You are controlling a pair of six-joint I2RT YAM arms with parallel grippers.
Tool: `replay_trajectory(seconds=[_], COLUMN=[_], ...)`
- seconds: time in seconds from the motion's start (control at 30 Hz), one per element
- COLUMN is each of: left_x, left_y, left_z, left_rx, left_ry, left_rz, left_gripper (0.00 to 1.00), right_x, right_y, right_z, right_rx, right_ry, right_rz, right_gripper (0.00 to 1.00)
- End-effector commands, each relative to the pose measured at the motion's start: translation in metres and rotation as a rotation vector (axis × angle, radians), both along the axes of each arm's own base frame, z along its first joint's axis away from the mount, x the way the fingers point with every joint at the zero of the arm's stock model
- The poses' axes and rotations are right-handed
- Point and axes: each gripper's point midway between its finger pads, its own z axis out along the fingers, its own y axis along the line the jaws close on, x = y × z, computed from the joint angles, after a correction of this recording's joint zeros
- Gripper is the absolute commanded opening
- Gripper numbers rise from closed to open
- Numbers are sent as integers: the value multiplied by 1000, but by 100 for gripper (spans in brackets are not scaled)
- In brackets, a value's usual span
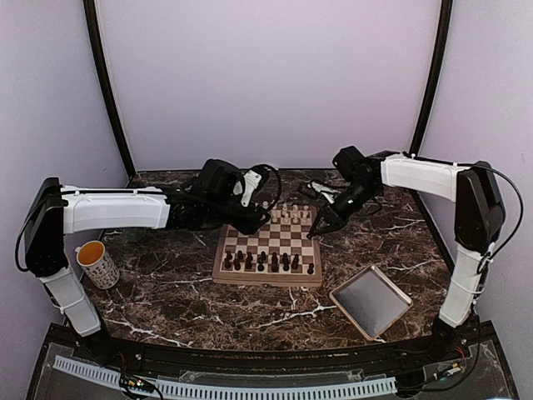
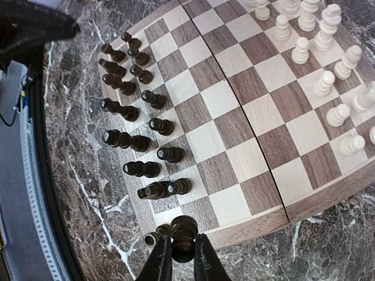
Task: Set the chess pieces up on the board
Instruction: Place the pawn at a7.
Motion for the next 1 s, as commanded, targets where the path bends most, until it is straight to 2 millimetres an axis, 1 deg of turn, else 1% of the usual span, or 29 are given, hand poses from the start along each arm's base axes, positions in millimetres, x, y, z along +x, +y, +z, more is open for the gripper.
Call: replay_trajectory(seconds=[0.0,0.27,0.6,0.97], left_x=[2,2,2,3], left_y=[7,11,10,11], left_z=[28,27,21,18], left_rx=[-105,-106,-107,-105], left_ry=[-12,-4,12,16], left_rz=[41,42,43,47], left_gripper=[49,49,49,49], right_x=[6,-5,-20,-31], right_y=[-1,5,15,11], right_z=[-19,-40,-54,-70], right_rx=[-155,-253,-280,-334], right_ry=[-169,-251,-248,-239], right_rz=[19,74,140,175], right_gripper=[13,13,13,13])
